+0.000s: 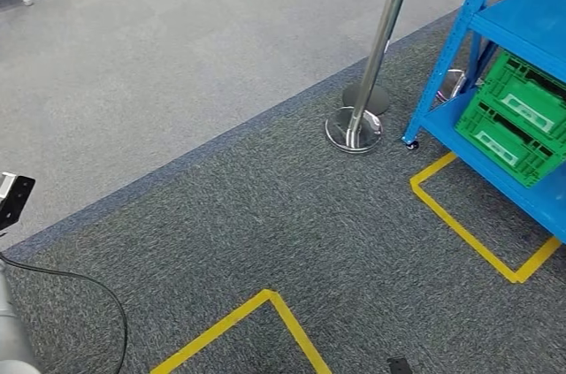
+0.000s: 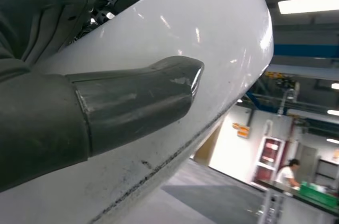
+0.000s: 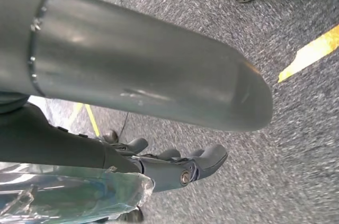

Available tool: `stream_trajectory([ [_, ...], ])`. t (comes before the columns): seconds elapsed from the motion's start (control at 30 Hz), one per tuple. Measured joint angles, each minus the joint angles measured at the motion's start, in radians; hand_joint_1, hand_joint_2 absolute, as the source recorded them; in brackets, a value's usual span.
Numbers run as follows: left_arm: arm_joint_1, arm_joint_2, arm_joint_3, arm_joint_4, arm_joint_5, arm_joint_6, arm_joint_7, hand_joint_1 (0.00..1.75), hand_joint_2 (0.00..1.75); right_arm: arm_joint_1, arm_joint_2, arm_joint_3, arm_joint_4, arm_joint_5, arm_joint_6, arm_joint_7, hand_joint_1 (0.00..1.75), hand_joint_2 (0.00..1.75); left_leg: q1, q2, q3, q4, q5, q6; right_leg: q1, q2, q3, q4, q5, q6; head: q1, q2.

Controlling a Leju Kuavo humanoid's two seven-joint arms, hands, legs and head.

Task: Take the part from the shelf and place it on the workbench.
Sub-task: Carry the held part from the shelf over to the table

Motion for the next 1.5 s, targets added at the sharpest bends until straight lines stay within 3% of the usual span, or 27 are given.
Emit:
stream_trajectory([
  [0.07, -0.004, 0.004, 0.002, -0.005, 0.001, 0.000, 0.000, 1.75, 1.75, 0.000, 0.000, 0.003, 0.000, 0.001, 0.001, 0.000, 0.00, 0.00, 0.006, -0.027, 0.007, -0.008, 0.003, 0.012, -0.003, 0.035, -0.015, 0.040, -0.028, 0.008, 0.002, 0.000],
  [0.13, -0.009, 0.002, 0.004, -0.008, 0.002, 0.001, 0.000, 1.75, 1.75, 0.001, 0.000, 0.006, 0.000, 0.001, 0.001, 0.001, 0.00, 0.00, 0.010, -0.054, 0.011, -0.011, 0.003, 0.022, -0.007, 0.097, -0.075, 0.161, -0.082, 0.012, 0.005, 0.000],
  [0.17, -0.008, 0.001, 0.005, -0.008, 0.003, 0.001, 0.000, 1.75, 1.75, 0.002, 0.000, 0.006, 0.000, 0.001, 0.001, 0.001, 0.00, 0.00, 0.009, -0.068, 0.011, -0.010, 0.002, 0.025, -0.008, 0.112, -0.114, 0.228, -0.105, 0.013, 0.007, 0.000],
  [0.2, -0.005, -0.001, 0.005, -0.008, 0.002, 0.000, 0.000, 1.75, 1.75, 0.003, 0.000, 0.006, 0.000, 0.001, 0.001, 0.001, 0.00, 0.00, 0.009, -0.083, 0.012, -0.010, 0.002, 0.026, -0.009, 0.120, -0.145, 0.276, -0.113, 0.014, 0.007, 0.000],
  [0.23, -0.003, -0.002, 0.005, -0.008, 0.002, 0.000, 0.000, 1.75, 1.75, 0.003, 0.000, 0.006, 0.000, 0.001, 0.002, 0.001, 0.00, 0.00, 0.009, -0.099, 0.013, -0.009, 0.001, 0.026, -0.009, 0.123, -0.162, 0.287, -0.101, 0.014, 0.008, 0.000],
  [0.3, -0.001, -0.002, 0.007, -0.008, 0.002, 0.000, 0.000, 1.75, 1.75, 0.003, 0.000, 0.007, 0.000, 0.001, 0.002, 0.001, 0.00, 0.00, 0.011, -0.130, 0.015, -0.006, -0.001, 0.022, -0.011, 0.134, -0.139, 0.200, -0.024, 0.013, 0.008, 0.000],
  [0.37, -0.002, -0.002, 0.007, -0.008, 0.002, 0.000, 0.000, 1.75, 1.75, 0.003, 0.000, 0.007, 0.000, 0.001, 0.002, 0.001, 0.00, 0.00, 0.012, -0.156, 0.014, 0.000, -0.005, 0.014, -0.017, 0.178, -0.087, 0.072, 0.038, 0.011, 0.008, 0.000],
  [0.43, -0.002, -0.001, 0.008, -0.008, 0.002, 0.000, 0.000, 1.75, 1.75, 0.002, 0.000, 0.008, 0.000, 0.001, 0.002, 0.002, 0.00, 0.00, 0.015, -0.178, 0.006, 0.003, -0.004, 0.001, -0.019, 0.202, -0.060, 0.019, 0.048, 0.006, 0.008, 0.000],
  [0.5, 0.001, 0.003, 0.009, -0.009, 0.002, 0.000, 0.000, 1.75, 1.75, 0.001, 0.001, 0.008, 0.000, 0.002, 0.002, 0.002, 0.00, 0.00, 0.020, -0.192, 0.001, 0.001, -0.001, -0.010, -0.017, 0.185, -0.054, 0.011, 0.051, -0.003, 0.008, 0.000],
  [0.57, 0.002, 0.008, 0.010, -0.010, 0.003, 0.000, 0.000, 1.75, 1.75, 0.000, 0.002, 0.009, 0.000, 0.002, 0.002, 0.003, 0.00, 0.00, 0.020, -0.160, -0.012, 0.028, -0.021, -0.020, -0.018, 0.164, -0.048, 0.003, 0.054, -0.015, 0.004, 0.000],
  [0.63, -0.001, 0.009, 0.011, -0.010, 0.003, 0.000, 0.000, 1.75, 1.75, 0.002, 0.003, 0.009, 0.000, 0.002, 0.002, 0.002, 0.00, 0.00, 0.020, -0.107, -0.060, 0.130, -0.075, -0.029, -0.017, 0.140, -0.044, -0.001, 0.053, -0.025, 0.000, 0.000],
  [0.7, 0.003, 0.006, 0.011, -0.010, 0.003, 0.000, 0.000, 1.75, 1.75, 0.003, 0.003, 0.010, 0.000, 0.002, 0.002, 0.002, 0.00, 0.00, 0.024, -0.085, -0.120, 0.252, -0.120, -0.036, -0.015, 0.114, -0.042, -0.001, 0.049, -0.028, -0.001, 0.000],
  [0.73, 0.006, 0.006, 0.012, -0.010, 0.003, 0.000, 0.000, 1.75, 1.75, 0.004, 0.003, 0.011, 0.000, 0.002, 0.002, 0.002, 0.00, 0.00, 0.027, -0.082, -0.132, 0.276, -0.120, -0.038, -0.015, 0.101, -0.041, -0.001, 0.047, -0.029, -0.001, 0.000],
  [0.8, 0.008, 0.006, 0.013, -0.010, 0.003, 0.000, 0.000, 1.75, 1.75, 0.003, 0.003, 0.012, 0.000, 0.002, 0.002, 0.002, 0.00, 0.00, 0.028, -0.071, -0.098, 0.211, -0.069, -0.038, -0.014, 0.076, -0.036, 0.000, 0.042, -0.026, -0.001, 0.000],
  [0.87, 0.004, 0.008, 0.013, -0.010, 0.002, 0.000, 0.001, 1.75, 1.75, 0.002, 0.004, 0.013, 0.000, 0.004, 0.002, 0.002, 0.00, 0.00, 0.020, -0.022, -0.026, 0.077, -0.016, -0.032, -0.011, 0.053, -0.027, 0.000, 0.034, -0.020, -0.001, 0.000],
  [0.93, -0.003, 0.008, 0.012, -0.010, -0.001, 0.000, 0.003, 1.75, 1.75, 0.002, 0.005, 0.014, 0.000, 0.005, 0.003, 0.002, 0.00, 0.00, 0.009, 0.015, 0.011, 0.008, -0.007, -0.021, -0.005, 0.032, -0.020, 0.000, 0.027, -0.011, -0.001, 0.000],
  [0.97, -0.004, 0.009, 0.012, -0.010, -0.004, 0.000, 0.006, 1.75, 1.75, 0.001, 0.006, 0.014, 0.000, 0.006, 0.004, 0.001, 0.00, 0.00, 0.004, 0.014, 0.012, 0.003, -0.012, -0.015, -0.002, 0.020, -0.017, -0.001, 0.024, -0.006, -0.001, 0.000],
  [1.03, -0.004, 0.015, 0.012, -0.010, -0.008, 0.000, 0.011, 1.75, 1.75, -0.001, 0.007, 0.015, 0.000, 0.007, 0.006, 0.000, 0.00, 0.00, 0.007, -0.011, 0.014, -0.004, -0.010, -0.003, -0.003, 0.010, -0.011, -0.002, 0.015, 0.004, 0.001, 0.000],
  [1.1, -0.010, 0.018, 0.011, -0.012, -0.010, 0.000, 0.015, 1.75, 1.75, -0.002, 0.008, 0.016, 0.000, 0.009, 0.009, -0.002, 0.00, 0.00, 0.013, -0.036, 0.018, -0.010, -0.007, 0.010, -0.008, 0.056, -0.031, 0.048, -0.017, 0.013, 0.003, 0.000],
  [1.13, -0.012, 0.017, 0.010, -0.013, -0.010, 0.001, 0.017, 1.75, 1.75, -0.001, 0.008, 0.016, 0.000, 0.009, 0.011, -0.003, 0.00, 0.00, 0.015, -0.048, 0.020, -0.011, -0.007, 0.015, -0.011, 0.089, -0.060, 0.106, -0.044, 0.016, 0.004, 0.000],
  [1.2, -0.011, 0.013, 0.007, -0.013, -0.009, 0.000, 0.018, 1.75, 1.75, 0.002, 0.008, 0.016, 0.000, 0.010, 0.013, -0.003, 0.00, 0.00, 0.015, -0.076, 0.020, -0.010, -0.008, 0.021, -0.013, 0.117, -0.136, 0.244, -0.096, 0.019, 0.007, 0.000],
  [1.23, -0.008, 0.011, 0.006, -0.013, -0.007, 0.000, 0.018, 1.75, 1.75, 0.002, 0.008, 0.017, 0.000, 0.010, 0.013, -0.003, 0.00, 0.00, 0.015, -0.090, 0.020, -0.010, -0.008, 0.021, -0.013, 0.121, -0.164, 0.284, -0.099, 0.019, 0.007, 0.000],
  [1.27, -0.005, 0.011, 0.005, -0.013, -0.004, 0.000, 0.019, 1.75, 1.75, 0.003, 0.008, 0.017, 0.000, 0.011, 0.013, -0.003, 0.00, 0.00, 0.015, -0.106, 0.021, -0.009, -0.009, 0.021, -0.013, 0.123, -0.174, 0.286, -0.083, 0.019, 0.008, 0.000],
  [1.33, -0.001, 0.011, 0.004, -0.013, 0.003, 0.000, 0.021, 1.75, 1.75, 0.003, 0.008, 0.018, 0.000, 0.013, 0.013, -0.004, 0.00, 0.00, 0.016, -0.136, 0.023, -0.007, -0.011, 0.018, -0.014, 0.140, -0.142, 0.183, -0.003, 0.015, 0.007, 0.000],
  [1.4, 0.000, 0.010, 0.001, -0.013, 0.006, 0.000, 0.024, 1.75, 1.75, 0.002, 0.008, 0.019, 0.000, 0.014, 0.014, -0.004, 0.00, 0.00, 0.017, -0.163, 0.021, -0.002, -0.014, 0.009, -0.020, 0.188, -0.088, 0.059, 0.052, 0.011, 0.007, 0.000],
  [1.47, 0.004, 0.012, -0.003, -0.014, 0.008, 0.000, 0.028, 1.75, 1.75, 0.002, 0.008, 0.020, 0.000, 0.015, 0.014, -0.005, 0.00, 0.00, 0.022, -0.186, 0.014, 0.000, -0.013, -0.003, -0.021, 0.212, -0.062, 0.013, 0.056, 0.007, 0.007, 0.000],
  [1.5, 0.007, 0.014, -0.004, -0.015, 0.009, 0.000, 0.030, 1.75, 1.75, 0.001, 0.008, 0.021, 0.000, 0.016, 0.014, -0.005, 0.00, 0.00, 0.025, -0.198, 0.012, -0.001, -0.011, -0.010, -0.020, 0.203, -0.057, 0.007, 0.056, 0.004, 0.007, 0.000],
])
